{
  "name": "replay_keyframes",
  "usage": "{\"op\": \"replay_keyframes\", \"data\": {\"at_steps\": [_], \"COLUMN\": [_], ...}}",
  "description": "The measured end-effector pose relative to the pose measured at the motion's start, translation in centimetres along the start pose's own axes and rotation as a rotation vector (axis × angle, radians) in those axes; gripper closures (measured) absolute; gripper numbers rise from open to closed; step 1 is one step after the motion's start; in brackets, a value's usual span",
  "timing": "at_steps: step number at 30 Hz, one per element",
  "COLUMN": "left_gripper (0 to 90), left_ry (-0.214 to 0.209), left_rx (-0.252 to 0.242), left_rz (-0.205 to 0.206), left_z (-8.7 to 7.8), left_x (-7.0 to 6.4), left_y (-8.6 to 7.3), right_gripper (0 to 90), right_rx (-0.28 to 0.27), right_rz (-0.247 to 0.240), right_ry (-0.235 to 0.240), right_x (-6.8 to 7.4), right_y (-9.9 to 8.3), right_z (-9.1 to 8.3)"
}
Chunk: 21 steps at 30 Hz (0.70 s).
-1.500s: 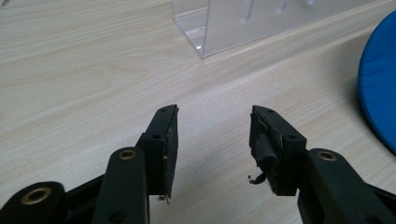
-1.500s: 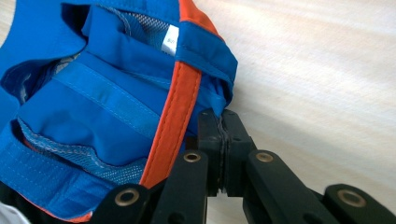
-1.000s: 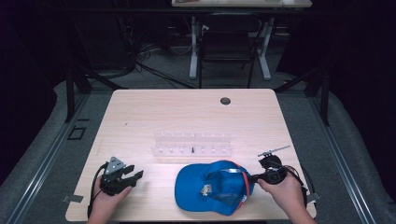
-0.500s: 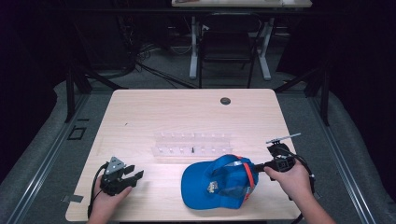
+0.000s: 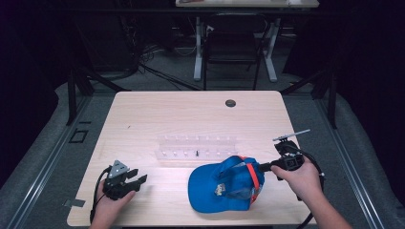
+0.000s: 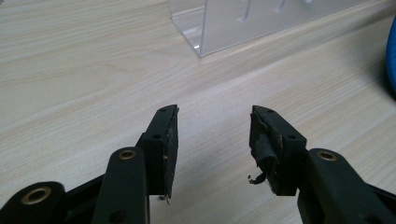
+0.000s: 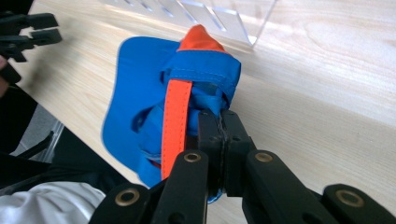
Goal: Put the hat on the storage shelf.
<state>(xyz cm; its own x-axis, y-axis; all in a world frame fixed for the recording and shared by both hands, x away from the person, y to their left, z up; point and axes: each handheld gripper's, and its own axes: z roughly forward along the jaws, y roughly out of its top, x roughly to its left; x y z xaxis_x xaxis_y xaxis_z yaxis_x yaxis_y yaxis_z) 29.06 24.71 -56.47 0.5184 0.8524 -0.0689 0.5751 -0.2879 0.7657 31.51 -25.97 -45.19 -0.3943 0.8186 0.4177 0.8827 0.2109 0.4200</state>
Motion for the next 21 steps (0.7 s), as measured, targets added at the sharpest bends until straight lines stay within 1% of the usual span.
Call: {"op": "replay_keyframes", "data": {"at_steps": [4,6,9,10,12,16,17,18,20,21], "left_gripper": [52.6,52.7,52.7,52.7,52.7,52.7,52.8,52.8,52.8,52.8], "left_ry": [0.0,0.0,0.0,-0.001,-0.001,-0.002,-0.002,-0.002,-0.001,0.001], "left_rx": [0.0,-0.001,0.001,0.002,0.002,0.004,0.004,0.005,0.003,-0.001], "left_rz": [0.001,0.0,0.002,0.001,0.002,0.0,0.0,0.0,0.002,0.001], "left_z": [0.0,0.0,0.0,0.0,0.0,0.0,0.0,0.0,0.0,0.0], "left_x": [0.0,0.0,0.0,0.0,0.0,0.0,0.0,0.0,0.0,0.0], "left_y": [0.0,0.0,0.0,0.0,0.0,0.0,0.0,0.0,0.0,0.0], "right_gripper": [89.1,89.1,89.1,89.1,89.1,89.1,89.1,89.1,89.1,89.1], "right_rx": [-0.004,-0.008,-0.012,-0.018,-0.021,-0.044,-0.048,-0.048,-0.055,-0.063], "right_rz": [-0.001,0.0,0.001,0.005,0.01,0.027,0.033,0.033,0.048,0.06], "right_ry": [0.022,0.042,0.058,0.075,0.095,0.143,0.163,0.163,0.19,0.219], "right_x": [0.6,0.9,1.1,1.2,1.2,1.3,1.4,1.4,1.4,1.4], "right_y": [0.4,0.6,0.7,0.8,0.9,1.2,1.3,1.3,1.3,1.4], "right_z": [-0.8,-1.1,-1.4,-1.6,-1.8,-2.1,-2.3,-2.3,-2.4,-2.6]}}
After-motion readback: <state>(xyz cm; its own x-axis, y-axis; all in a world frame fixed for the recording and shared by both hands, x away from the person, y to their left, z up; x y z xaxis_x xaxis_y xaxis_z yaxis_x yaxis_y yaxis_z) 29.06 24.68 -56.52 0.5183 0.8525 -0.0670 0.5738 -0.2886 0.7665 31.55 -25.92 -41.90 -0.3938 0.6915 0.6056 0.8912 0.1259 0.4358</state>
